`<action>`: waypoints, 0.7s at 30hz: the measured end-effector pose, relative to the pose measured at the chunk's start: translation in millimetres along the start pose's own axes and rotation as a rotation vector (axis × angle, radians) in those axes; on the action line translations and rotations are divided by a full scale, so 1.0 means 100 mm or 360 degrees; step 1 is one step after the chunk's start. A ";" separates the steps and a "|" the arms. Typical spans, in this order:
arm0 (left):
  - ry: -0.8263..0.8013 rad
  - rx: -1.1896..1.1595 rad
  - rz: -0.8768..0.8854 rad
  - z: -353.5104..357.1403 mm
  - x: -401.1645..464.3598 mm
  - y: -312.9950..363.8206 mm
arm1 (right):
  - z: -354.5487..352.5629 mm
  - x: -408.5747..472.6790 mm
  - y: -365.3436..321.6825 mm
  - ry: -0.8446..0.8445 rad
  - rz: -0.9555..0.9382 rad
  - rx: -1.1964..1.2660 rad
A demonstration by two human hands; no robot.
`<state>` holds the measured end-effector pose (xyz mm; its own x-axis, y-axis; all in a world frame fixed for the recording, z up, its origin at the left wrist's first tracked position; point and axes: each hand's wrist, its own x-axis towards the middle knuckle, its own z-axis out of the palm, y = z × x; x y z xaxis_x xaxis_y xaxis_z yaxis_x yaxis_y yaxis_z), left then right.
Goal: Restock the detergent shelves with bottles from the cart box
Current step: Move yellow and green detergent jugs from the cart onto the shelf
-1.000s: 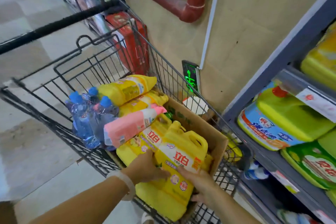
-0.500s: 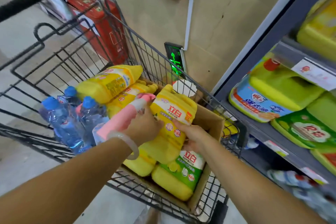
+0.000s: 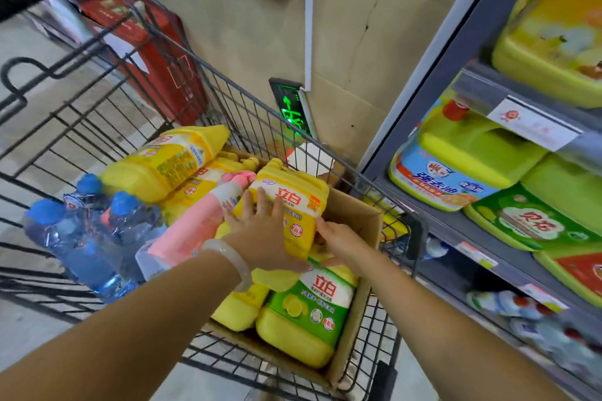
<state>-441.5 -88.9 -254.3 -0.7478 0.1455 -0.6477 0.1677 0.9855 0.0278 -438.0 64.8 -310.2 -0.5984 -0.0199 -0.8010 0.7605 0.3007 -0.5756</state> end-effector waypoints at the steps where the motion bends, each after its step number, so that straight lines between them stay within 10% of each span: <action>1: -0.0011 -0.0010 -0.0003 -0.01 0.02 -0.01 | -0.08 0.05 0.05 0.0109 -0.0103 -0.0204; 6: -0.0048 -0.0046 0.0002 -0.01 0.06 -0.03 | -0.20 0.34 0.24 0.0061 -0.0253 -0.1017; 21: 0.0104 -0.0276 0.0083 0.17 0.03 -0.26 | -0.29 0.40 0.05 -0.0174 -0.0153 -0.1128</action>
<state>-437.7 -115.7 -270.0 -0.7823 0.1968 -0.5911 0.0984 0.9759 0.1947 -465.1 92.9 -340.8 -0.5974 -0.1614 -0.7855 0.3371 0.8383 -0.4286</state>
